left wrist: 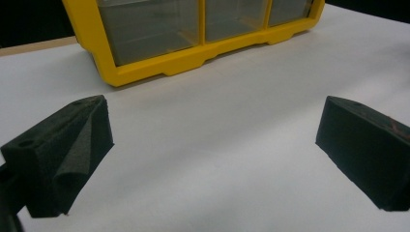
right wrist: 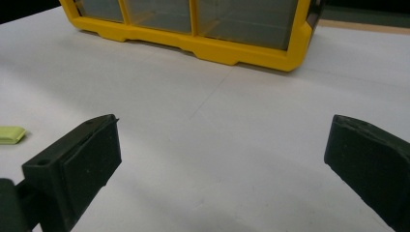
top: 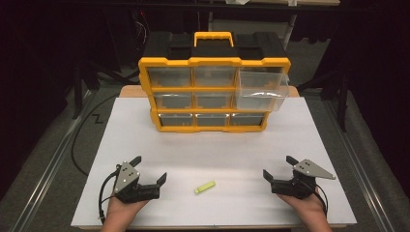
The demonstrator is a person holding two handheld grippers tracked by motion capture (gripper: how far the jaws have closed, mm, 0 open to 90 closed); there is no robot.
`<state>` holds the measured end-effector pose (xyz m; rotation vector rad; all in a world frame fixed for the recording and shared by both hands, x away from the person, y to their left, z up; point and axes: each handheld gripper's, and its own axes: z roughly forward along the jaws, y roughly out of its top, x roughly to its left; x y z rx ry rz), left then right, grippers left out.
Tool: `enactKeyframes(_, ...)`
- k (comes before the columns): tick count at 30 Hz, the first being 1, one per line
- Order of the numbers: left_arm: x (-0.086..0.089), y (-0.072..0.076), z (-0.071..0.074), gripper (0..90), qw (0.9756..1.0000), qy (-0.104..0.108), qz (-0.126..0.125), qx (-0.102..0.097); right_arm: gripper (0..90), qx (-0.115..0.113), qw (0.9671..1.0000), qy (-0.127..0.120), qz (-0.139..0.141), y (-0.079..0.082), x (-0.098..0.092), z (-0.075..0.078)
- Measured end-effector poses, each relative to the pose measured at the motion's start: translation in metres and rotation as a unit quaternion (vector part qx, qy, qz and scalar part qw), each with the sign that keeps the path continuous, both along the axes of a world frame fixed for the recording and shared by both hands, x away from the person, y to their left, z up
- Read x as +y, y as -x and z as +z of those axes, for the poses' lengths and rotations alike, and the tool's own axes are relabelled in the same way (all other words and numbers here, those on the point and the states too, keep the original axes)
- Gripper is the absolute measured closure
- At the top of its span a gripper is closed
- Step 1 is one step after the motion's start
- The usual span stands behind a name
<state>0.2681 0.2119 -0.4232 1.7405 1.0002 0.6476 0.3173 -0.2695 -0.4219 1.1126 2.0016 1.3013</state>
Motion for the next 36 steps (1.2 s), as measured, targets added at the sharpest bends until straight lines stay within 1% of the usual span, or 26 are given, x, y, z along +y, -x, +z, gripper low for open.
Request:
enactKeyframes(2,0.000,0.000,0.000,0.8,1.0000,0.003,-0.002,-0.002,0.0,0.002,1.0000,0.003,-0.001,-0.001,-0.001,-0.002)
enactKeyframes(3,0.000,-0.001,0.000,0.8,1.0000,0.002,-0.001,-0.001,0.0,-0.002,0.9999,0.010,-0.001,-0.002,-0.002,-0.002)
enactKeyframes(4,0.000,-0.001,0.000,0.8,1.0000,0.002,-0.001,-0.001,0.0,-0.002,0.9999,0.010,-0.001,-0.002,-0.002,-0.002)
enactKeyframes(5,0.001,-0.002,-0.001,0.8,1.0000,0.002,-0.003,0.001,0.0,-0.001,1.0000,0.004,-0.003,-0.002,-0.003,-0.002)
enactKeyframes(7,0.000,-0.002,-0.001,0.8,1.0000,0.000,-0.003,0.004,0.0,-0.002,1.0000,0.000,-0.005,-0.002,-0.004,-0.002)
enactKeyframes(13,0.001,-0.001,0.000,0.8,1.0000,0.005,-0.004,0.000,0.0,-0.003,1.0000,0.004,-0.006,-0.003,-0.005,-0.002)
enactKeyframes(17,0.001,-0.002,0.000,0.8,0.9999,0.009,-0.005,0.002,0.0,-0.002,1.0000,0.005,-0.007,-0.003,-0.005,-0.003)
enactKeyframes(22,0.001,-0.001,0.000,0.8,0.9999,0.007,-0.008,0.002,0.0,-0.005,0.9999,0.006,-0.009,-0.004,-0.005,-0.003)
enactKeyframes(32,0.001,-0.001,0.000,0.8,0.9998,0.015,-0.013,0.005,0.0,-0.008,0.9999,0.008,-0.001,-0.004,-0.001,-0.002)
enactKeyframes(34,0.001,-0.001,0.000,0.8,0.9998,0.015,-0.014,0.005,0.0,-0.008,0.9999,0.008,0.003,-0.004,0.002,-0.002)
enactKeyframes(36,0.001,-0.002,0.000,0.8,0.9997,0.018,-0.015,0.004,0.0,-0.004,0.9999,0.006,0.012,-0.004,0.008,-0.001)
